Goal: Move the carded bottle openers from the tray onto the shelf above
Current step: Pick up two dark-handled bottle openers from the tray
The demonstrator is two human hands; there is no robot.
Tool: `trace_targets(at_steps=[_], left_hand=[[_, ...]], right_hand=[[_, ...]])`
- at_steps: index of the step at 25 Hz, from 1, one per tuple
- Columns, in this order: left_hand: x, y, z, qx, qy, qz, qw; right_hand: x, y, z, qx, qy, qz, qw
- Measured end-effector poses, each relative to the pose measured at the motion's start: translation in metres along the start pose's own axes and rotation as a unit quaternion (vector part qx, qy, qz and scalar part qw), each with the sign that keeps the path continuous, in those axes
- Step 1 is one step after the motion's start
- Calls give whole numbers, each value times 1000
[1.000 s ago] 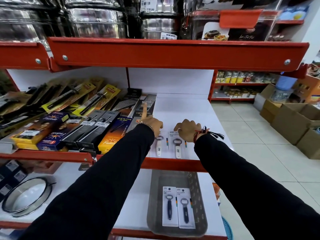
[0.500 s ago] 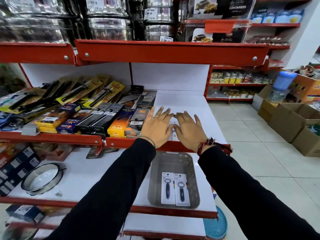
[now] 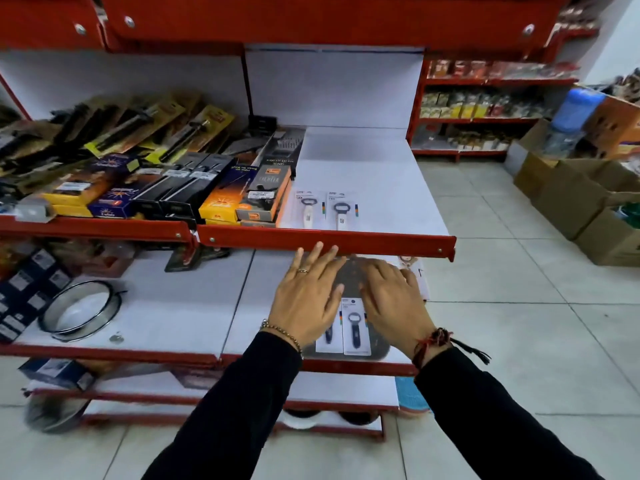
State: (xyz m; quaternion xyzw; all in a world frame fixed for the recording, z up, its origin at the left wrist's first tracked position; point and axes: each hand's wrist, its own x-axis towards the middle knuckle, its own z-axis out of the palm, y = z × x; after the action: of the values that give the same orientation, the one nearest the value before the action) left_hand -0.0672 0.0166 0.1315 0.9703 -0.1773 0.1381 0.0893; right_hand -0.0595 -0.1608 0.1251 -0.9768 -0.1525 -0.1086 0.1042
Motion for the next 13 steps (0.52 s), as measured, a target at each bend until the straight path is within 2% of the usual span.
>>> trace_targets(at_steps=[6,10,13], left_hand=[[23,-23,91,-17,-147,-34,988],[58,-45,154,-21,-261,-78,962],[79,-62,203,-16,-316,-91,944]], right_hand=[[35,38,88,-27,-137,31,990],[72,54,151,-47,-213,45,975],[92,68,199,-98,-278,50,954]])
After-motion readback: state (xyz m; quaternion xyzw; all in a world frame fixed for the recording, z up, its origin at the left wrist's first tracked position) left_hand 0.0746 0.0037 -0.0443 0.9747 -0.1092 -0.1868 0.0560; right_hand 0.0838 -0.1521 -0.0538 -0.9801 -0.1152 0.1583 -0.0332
